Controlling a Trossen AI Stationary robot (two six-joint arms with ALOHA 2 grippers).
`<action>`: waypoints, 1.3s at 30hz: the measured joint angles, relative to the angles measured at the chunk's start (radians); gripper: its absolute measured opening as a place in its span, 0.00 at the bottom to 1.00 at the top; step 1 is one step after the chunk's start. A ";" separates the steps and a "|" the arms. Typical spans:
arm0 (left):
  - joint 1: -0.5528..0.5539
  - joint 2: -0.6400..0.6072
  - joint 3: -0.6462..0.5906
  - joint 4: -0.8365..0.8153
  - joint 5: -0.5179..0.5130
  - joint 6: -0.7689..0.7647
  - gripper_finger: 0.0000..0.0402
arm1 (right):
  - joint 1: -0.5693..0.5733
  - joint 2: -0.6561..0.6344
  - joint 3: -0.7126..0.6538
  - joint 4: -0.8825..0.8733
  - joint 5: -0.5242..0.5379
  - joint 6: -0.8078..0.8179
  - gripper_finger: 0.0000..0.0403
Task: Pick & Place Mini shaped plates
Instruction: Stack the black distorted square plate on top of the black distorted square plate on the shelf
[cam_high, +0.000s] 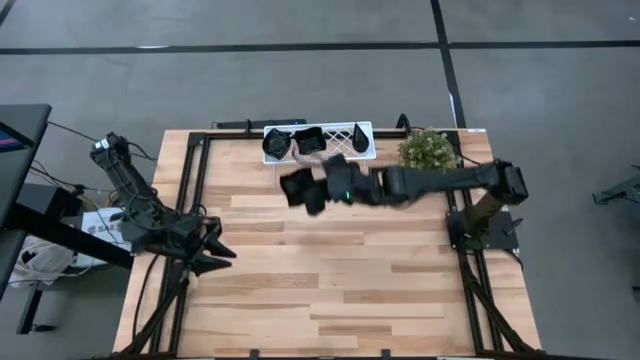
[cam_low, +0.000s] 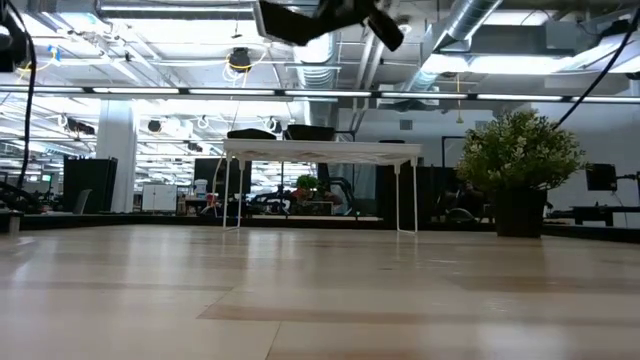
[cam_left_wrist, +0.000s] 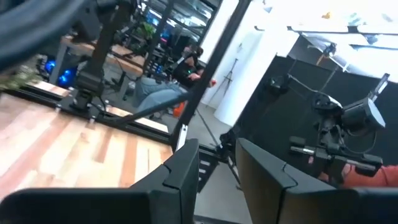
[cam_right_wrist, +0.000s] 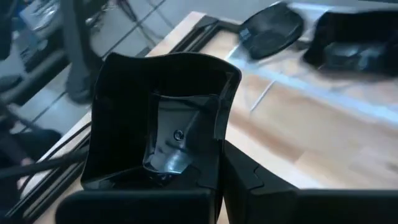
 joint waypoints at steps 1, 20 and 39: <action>0.005 -0.020 -0.012 0.001 0.000 0.000 0.27 | -0.022 0.000 0.007 -0.009 -0.006 -0.013 0.00; 0.042 -0.529 -0.238 0.001 -0.267 0.232 0.27 | -0.508 0.022 0.010 -0.005 -0.367 -0.226 0.00; 0.042 -0.560 -0.270 0.000 -0.382 0.254 0.27 | -0.512 0.117 0.019 0.056 -0.419 -0.202 0.00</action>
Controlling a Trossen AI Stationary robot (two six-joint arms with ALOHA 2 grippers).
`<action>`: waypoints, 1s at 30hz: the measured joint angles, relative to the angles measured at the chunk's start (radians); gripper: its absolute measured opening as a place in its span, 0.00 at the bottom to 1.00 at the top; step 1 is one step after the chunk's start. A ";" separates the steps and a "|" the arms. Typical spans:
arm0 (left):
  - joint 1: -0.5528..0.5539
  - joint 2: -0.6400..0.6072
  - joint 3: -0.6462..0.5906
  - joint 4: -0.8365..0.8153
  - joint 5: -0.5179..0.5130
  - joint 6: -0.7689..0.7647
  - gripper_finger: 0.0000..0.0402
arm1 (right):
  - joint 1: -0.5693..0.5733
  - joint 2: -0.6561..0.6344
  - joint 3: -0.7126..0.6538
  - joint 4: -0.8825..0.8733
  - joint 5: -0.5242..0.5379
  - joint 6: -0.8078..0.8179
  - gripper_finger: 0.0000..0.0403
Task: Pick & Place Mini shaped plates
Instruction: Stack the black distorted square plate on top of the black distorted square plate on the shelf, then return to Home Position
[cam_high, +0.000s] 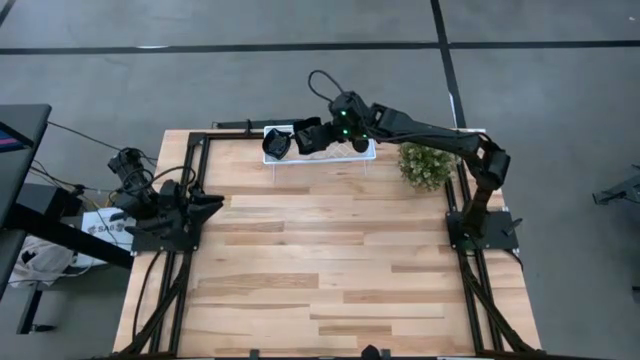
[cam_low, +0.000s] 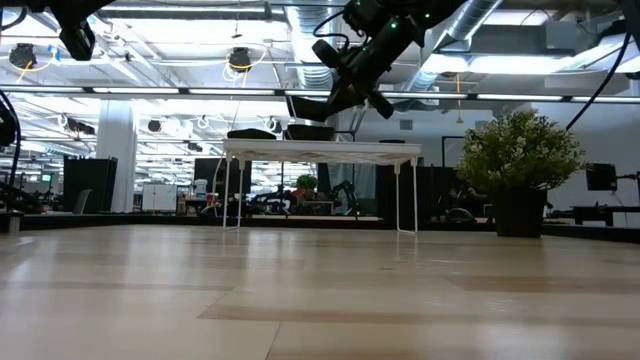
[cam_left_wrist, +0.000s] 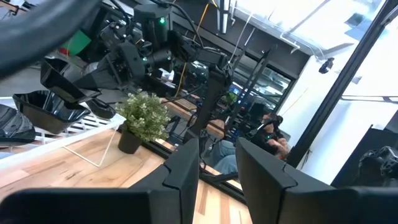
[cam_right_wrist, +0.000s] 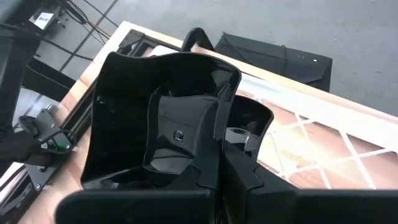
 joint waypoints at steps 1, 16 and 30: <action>0.000 0.000 0.000 0.000 0.000 0.000 0.27 | 0.000 0.000 0.000 0.001 0.000 0.000 0.00; 0.000 0.001 0.000 0.000 0.000 0.000 0.27 | 0.010 -0.001 0.000 0.000 0.004 -0.023 0.12; 0.000 0.001 0.000 0.000 0.001 -0.003 0.27 | 0.026 -0.024 0.000 0.063 0.005 -0.112 0.27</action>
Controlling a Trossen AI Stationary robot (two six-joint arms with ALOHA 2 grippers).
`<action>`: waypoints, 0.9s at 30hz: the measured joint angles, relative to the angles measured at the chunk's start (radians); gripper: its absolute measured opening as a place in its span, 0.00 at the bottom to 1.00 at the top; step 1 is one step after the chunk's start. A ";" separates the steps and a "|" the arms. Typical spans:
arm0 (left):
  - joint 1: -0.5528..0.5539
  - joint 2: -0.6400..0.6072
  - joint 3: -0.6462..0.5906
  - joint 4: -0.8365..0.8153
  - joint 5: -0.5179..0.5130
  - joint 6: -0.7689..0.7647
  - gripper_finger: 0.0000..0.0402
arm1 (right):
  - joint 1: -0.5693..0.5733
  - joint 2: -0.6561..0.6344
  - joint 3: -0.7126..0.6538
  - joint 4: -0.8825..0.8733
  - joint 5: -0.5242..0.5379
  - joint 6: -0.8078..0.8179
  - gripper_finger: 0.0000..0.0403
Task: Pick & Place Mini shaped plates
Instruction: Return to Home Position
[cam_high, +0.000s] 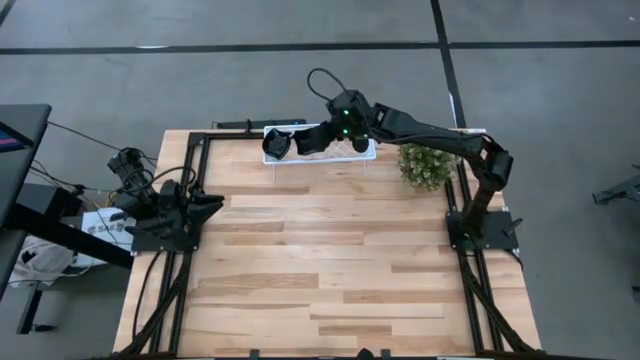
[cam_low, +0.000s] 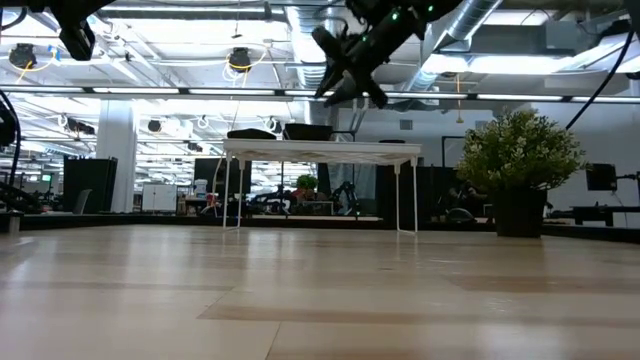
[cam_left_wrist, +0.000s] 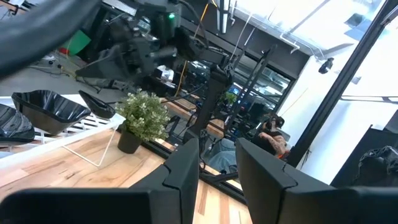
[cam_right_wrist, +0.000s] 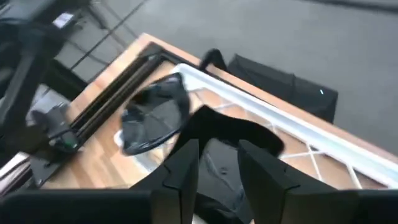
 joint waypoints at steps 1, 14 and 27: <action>0.000 0.000 0.000 0.000 0.000 0.000 0.27 | 0.006 -0.010 0.000 0.002 0.000 -0.021 0.27; 0.030 0.007 0.002 0.047 0.359 -0.158 0.27 | 0.192 -0.140 0.000 -0.010 0.002 -0.263 0.27; 0.318 0.089 0.193 -0.076 0.685 -0.077 0.27 | 0.399 -0.218 0.000 -0.038 -0.001 -0.244 0.27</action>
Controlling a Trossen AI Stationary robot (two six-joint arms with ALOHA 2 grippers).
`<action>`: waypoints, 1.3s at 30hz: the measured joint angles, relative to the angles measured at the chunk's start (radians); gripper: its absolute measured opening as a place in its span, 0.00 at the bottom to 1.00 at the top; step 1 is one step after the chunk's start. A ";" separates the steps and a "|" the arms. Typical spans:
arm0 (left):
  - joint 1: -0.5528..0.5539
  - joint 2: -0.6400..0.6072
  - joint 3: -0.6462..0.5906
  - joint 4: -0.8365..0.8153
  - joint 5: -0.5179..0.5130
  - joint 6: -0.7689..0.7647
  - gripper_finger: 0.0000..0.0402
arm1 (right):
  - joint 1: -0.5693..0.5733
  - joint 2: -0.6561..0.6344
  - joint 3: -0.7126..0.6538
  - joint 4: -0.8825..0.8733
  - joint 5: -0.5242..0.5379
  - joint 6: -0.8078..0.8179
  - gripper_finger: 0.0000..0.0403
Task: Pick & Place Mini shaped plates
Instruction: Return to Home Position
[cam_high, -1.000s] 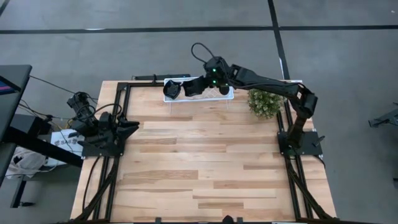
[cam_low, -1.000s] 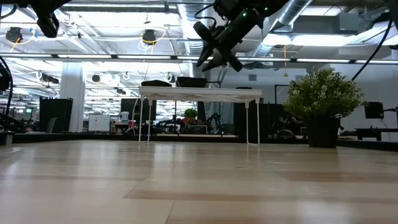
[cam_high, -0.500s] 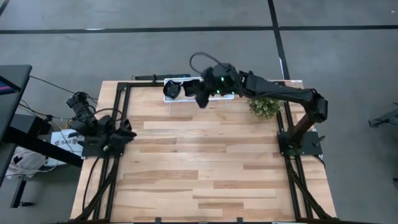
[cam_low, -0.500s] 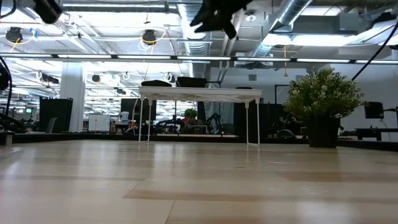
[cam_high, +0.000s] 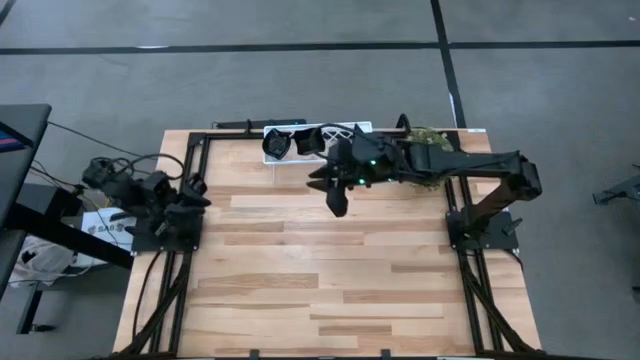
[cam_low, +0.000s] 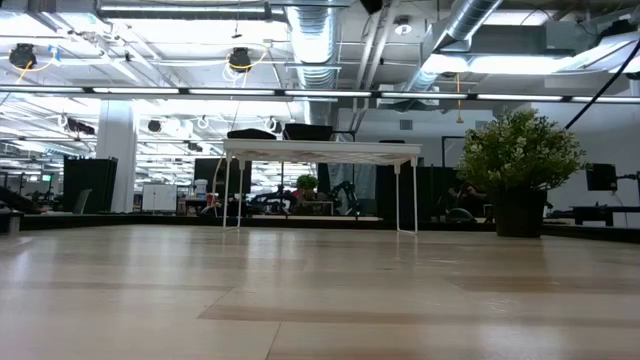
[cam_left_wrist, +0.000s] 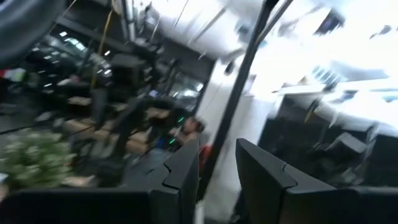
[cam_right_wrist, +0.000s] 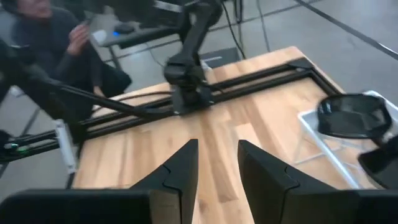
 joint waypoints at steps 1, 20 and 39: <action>0.030 0.010 0.023 -0.048 0.016 0.000 0.27 | 0.011 -0.009 0.000 0.003 0.002 0.000 0.27; 0.606 0.050 -0.053 -0.116 0.496 -0.107 0.27 | 0.218 -0.329 -0.173 -0.032 0.342 -0.076 0.27; 0.606 0.048 -0.414 0.205 0.387 -0.255 0.27 | 0.383 -0.828 -1.138 0.678 0.366 -0.094 0.27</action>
